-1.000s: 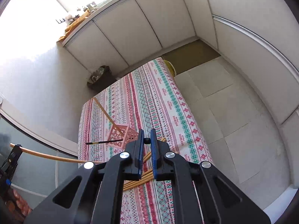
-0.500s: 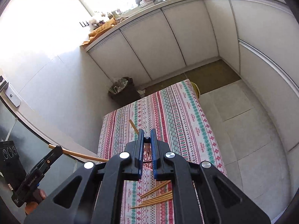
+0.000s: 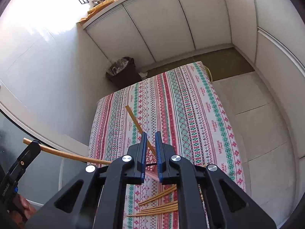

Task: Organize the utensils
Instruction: 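Stand the black chopstick in the basket with the right tool while the left tool drops its wooden chopstick in, then move both open tools over the pile of wooden chopsticks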

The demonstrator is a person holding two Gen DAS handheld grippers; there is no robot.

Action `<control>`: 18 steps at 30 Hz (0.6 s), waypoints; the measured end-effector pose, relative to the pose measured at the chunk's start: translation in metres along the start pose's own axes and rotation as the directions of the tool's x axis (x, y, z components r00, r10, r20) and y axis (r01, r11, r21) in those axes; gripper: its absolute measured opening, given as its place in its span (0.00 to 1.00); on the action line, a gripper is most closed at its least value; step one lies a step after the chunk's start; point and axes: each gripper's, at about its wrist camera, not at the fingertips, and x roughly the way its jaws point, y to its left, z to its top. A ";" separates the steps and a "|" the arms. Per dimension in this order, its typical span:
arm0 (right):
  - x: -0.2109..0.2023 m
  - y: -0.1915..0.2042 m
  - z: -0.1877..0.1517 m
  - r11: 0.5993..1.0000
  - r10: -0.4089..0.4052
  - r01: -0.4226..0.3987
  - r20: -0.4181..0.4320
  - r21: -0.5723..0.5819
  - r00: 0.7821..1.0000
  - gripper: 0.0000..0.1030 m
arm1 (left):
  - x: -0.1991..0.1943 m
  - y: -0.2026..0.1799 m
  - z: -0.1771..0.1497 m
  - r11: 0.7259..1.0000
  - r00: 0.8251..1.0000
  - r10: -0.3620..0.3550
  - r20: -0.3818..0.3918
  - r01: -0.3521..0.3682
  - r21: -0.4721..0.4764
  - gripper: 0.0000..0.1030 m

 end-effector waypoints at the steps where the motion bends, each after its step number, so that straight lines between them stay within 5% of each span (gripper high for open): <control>1: -0.002 -0.001 0.000 1.000 0.000 0.000 0.005 0.000 1.000 0.11 | 0.004 0.000 0.000 1.000 1.000 0.001 -0.006 -0.001 -0.001 0.06; 9: -0.008 -0.020 -0.011 1.000 -0.004 0.004 -0.002 0.020 1.000 0.11 | 0.046 -0.012 -0.010 0.999 0.997 0.020 -0.081 -0.017 0.044 0.07; 12: -0.009 -0.023 -0.015 1.000 0.004 -0.004 -0.007 0.028 1.000 0.11 | 0.056 -0.017 -0.015 0.995 0.992 0.075 -0.101 -0.069 0.066 0.36; 18: -0.017 -0.028 -0.025 0.998 0.038 -0.038 -0.004 0.050 0.999 0.14 | 0.019 -0.015 -0.013 0.996 0.997 0.075 0.006 -0.075 0.047 0.58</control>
